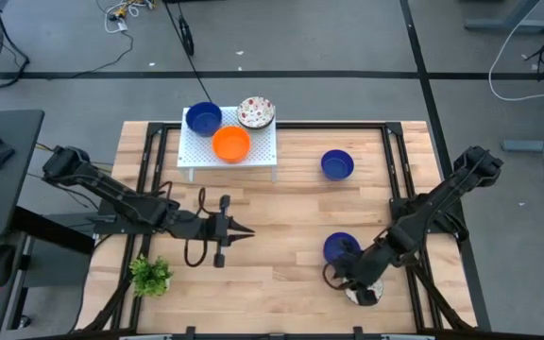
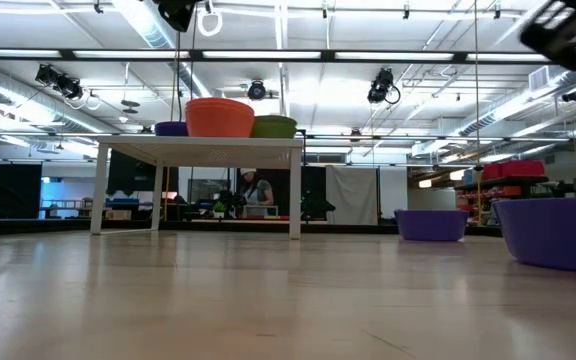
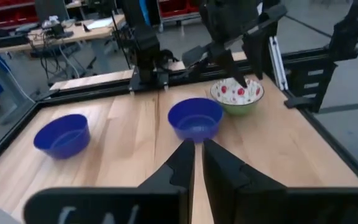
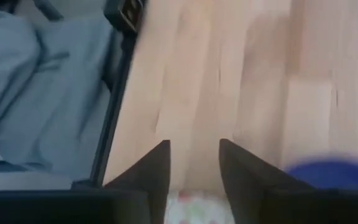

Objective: Pick & Place Mini bowls
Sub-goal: Stack the blue bowl on top of the blue bowls on the shelf

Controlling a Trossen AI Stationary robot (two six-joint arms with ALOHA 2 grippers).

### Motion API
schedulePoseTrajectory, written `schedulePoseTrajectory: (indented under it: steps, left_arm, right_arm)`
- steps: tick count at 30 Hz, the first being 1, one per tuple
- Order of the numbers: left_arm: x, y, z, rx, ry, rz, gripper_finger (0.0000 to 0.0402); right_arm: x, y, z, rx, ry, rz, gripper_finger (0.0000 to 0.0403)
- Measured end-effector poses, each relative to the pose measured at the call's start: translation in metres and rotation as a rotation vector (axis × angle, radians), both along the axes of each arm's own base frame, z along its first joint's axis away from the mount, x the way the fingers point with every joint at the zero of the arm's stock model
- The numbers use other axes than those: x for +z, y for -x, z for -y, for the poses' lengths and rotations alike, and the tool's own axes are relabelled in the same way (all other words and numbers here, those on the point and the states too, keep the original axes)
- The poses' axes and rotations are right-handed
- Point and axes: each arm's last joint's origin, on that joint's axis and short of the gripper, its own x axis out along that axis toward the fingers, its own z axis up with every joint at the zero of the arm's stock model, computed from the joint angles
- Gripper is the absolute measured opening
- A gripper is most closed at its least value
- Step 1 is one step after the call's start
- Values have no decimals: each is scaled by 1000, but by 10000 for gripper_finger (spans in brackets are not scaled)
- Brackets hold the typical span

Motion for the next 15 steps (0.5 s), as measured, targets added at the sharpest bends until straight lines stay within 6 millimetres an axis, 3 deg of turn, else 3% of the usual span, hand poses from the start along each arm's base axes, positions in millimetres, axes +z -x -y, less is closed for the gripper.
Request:
schedulePoseTrajectory:
  steps: [7,15]
  left_arm:
    - [-1,0,0,3,0,-11,32]
    - [-1,0,-1,4,-1,-12,32]
  right_arm:
    - [-8,12,0,-217,-17,-131,209]
    - [-26,1,3,-319,102,-83,202]
